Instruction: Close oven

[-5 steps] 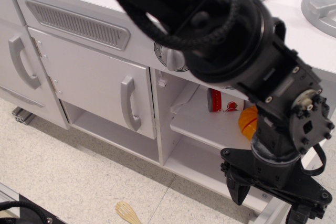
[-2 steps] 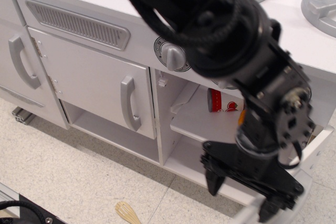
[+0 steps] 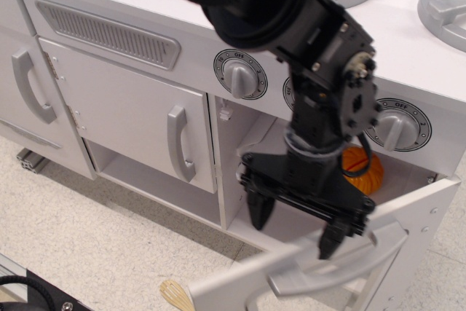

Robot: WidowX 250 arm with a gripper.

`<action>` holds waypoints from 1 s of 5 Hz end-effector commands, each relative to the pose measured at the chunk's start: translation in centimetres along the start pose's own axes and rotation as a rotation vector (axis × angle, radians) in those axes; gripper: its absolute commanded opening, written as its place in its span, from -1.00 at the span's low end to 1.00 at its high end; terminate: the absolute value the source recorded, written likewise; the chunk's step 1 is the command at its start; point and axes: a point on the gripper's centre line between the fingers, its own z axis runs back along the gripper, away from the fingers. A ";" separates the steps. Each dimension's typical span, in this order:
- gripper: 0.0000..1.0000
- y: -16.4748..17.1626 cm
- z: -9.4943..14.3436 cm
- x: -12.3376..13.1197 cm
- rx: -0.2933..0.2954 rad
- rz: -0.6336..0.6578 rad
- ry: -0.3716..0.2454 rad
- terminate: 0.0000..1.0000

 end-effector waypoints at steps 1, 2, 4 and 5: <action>1.00 0.6 3.3 0.1 0.000 -0.018 -0.079 -1.00; 1.00 -0.5 2.3 -1.8 0.024 -0.070 -0.089 -1.00; 1.00 -0.5 -3.5 -1.6 0.086 -0.013 -0.052 -1.00; 1.00 0.6 -4.8 -0.8 0.073 0.040 -0.115 -1.00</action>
